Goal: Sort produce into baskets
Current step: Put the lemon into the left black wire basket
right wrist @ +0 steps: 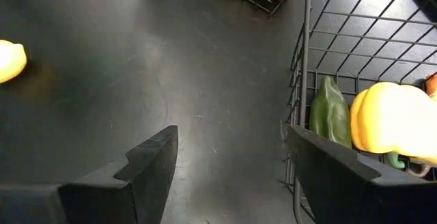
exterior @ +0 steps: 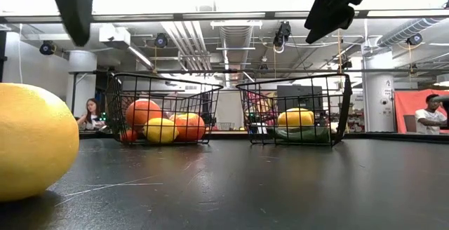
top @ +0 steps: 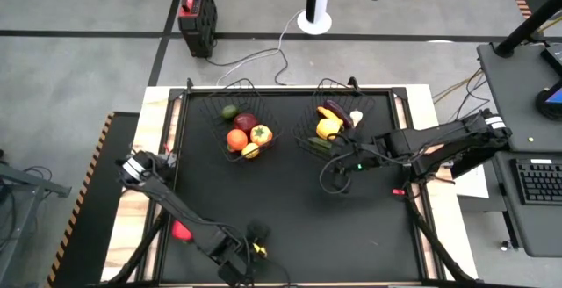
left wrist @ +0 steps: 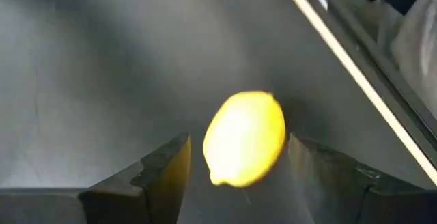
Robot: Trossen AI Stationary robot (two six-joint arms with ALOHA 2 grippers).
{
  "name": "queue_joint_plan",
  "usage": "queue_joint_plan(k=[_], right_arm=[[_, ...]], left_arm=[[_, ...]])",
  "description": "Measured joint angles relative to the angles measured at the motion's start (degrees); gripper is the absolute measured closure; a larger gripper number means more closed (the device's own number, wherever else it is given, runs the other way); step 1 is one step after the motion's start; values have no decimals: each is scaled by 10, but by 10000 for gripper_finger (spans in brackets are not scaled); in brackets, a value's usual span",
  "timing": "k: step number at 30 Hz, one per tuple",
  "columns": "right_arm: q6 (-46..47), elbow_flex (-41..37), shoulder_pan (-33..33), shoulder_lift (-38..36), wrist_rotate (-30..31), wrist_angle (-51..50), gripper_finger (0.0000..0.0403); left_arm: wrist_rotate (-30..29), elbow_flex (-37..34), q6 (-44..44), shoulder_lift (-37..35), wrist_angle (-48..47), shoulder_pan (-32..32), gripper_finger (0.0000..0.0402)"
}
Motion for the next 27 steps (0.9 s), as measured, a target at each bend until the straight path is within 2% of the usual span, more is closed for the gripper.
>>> queue_joint_plan(k=[9,19,27], right_arm=[[0,0,0,0,0,1,132],[-2,-3,0,0,0,0,124],[-2,-3,0,0,0,1,126]], left_arm=[[45,-1,28,28,29,12,170],[65,-16,32,30,24,19,170],[78,-38,40,30,73,22,170]])
